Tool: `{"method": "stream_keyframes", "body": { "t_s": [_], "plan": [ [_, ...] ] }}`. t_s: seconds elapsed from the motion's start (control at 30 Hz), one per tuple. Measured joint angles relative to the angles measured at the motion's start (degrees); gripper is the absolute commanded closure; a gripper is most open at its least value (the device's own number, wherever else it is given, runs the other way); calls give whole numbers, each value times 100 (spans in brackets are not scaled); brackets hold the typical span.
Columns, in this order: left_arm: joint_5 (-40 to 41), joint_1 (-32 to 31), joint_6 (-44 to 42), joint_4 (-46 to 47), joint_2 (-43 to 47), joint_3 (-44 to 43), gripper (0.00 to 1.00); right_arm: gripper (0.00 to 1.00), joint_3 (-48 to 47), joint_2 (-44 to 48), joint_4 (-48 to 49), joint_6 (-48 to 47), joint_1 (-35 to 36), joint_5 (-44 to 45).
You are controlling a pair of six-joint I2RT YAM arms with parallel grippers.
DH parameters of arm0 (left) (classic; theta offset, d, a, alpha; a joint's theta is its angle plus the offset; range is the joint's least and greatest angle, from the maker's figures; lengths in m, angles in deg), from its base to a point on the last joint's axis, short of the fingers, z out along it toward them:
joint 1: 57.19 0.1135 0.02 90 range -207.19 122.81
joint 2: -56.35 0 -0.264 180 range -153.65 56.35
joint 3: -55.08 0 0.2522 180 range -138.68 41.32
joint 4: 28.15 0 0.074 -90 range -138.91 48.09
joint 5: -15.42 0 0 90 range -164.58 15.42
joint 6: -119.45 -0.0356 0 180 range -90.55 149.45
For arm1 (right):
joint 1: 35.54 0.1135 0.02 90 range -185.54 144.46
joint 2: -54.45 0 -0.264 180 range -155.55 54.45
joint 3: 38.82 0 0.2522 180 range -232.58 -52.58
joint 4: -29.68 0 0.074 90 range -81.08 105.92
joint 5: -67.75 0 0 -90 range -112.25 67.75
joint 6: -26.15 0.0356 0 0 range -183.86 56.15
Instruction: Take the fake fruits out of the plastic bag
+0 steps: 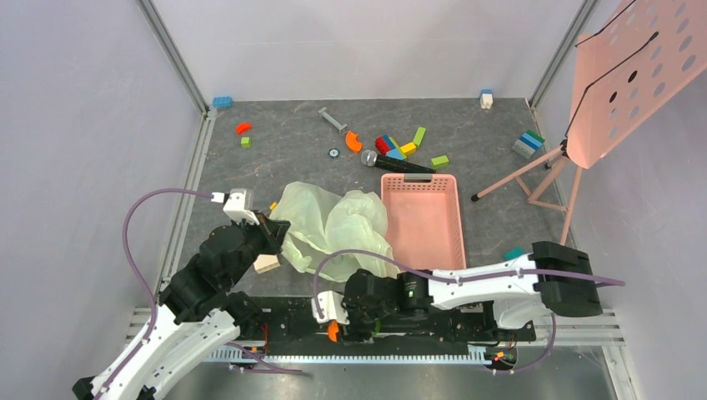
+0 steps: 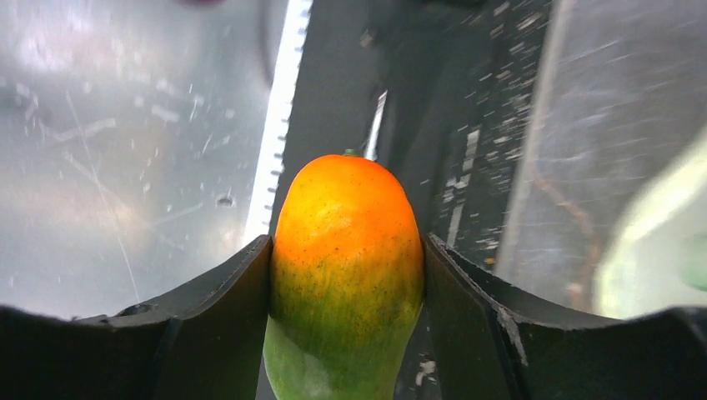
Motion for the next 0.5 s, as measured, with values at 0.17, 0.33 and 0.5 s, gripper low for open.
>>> {"method": "stream_keyframes", "body": {
  "t_s": [0.17, 0.33, 0.5],
  "plan": [
    [0, 0, 2, 17, -26, 0, 98, 74, -802, 535, -374, 341, 37, 839],
    [-2, 0, 2, 33, -26, 0, 98, 65, -1923, 1119, -820, 695, 31, 2234],
    [-4, 0, 4, 33, -24, 0, 98, 69, -2765, 1517, -1340, 813, -525, 3381]
  ]
}}
